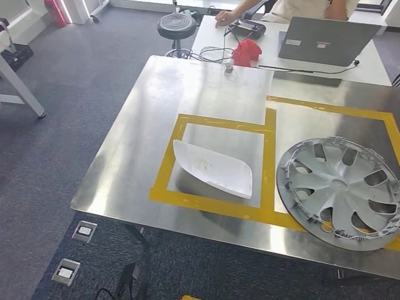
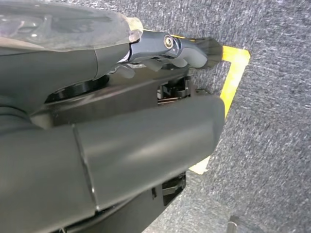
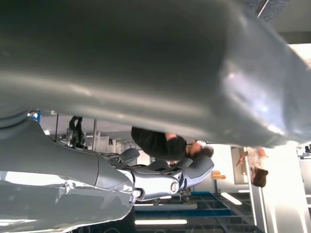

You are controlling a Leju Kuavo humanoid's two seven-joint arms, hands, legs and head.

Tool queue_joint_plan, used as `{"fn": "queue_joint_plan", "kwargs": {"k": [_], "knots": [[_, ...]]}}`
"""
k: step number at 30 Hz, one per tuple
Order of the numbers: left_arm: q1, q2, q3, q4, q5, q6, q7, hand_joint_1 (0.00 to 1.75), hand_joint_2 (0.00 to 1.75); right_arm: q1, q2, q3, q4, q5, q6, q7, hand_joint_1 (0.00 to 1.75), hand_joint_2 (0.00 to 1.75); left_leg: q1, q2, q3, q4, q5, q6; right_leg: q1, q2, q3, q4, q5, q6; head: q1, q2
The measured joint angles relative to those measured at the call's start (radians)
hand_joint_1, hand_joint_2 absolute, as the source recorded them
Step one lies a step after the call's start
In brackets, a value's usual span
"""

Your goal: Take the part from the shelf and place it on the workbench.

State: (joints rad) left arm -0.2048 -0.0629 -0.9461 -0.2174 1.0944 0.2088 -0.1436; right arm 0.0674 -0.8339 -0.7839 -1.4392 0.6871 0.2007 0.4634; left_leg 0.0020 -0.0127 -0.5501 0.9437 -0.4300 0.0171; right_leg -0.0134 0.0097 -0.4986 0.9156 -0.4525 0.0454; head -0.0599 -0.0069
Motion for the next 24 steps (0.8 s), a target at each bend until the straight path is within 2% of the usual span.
{"fn": "queue_joint_plan", "kwargs": {"k": [17, 24], "knots": [[0.0, 0.007, 0.001, 0.0, -0.016, 0.004, 0.046, 0.0, 0.0, 0.009, 0.0, 0.002, 0.002, -0.008, -0.002, 0.003, 0.0, 0.0, -0.003, 0.0, 0.0, 0.001, -0.001, 0.001, -0.002, 0.0, 0.0, 0.0, 0.0, 0.001, 0.0, 0.0], [0.0, 0.01, 0.001, 0.0, -0.007, -0.001, 0.074, 0.0, 0.0, 0.008, 0.001, 0.014, 0.005, -0.008, 0.0, 0.004, 0.0, 0.0, -0.012, 0.0, -0.001, 0.006, -0.005, 0.009, -0.009, 0.0, 0.001, -0.001, -0.001, 0.009, 0.0, 0.0]]}}
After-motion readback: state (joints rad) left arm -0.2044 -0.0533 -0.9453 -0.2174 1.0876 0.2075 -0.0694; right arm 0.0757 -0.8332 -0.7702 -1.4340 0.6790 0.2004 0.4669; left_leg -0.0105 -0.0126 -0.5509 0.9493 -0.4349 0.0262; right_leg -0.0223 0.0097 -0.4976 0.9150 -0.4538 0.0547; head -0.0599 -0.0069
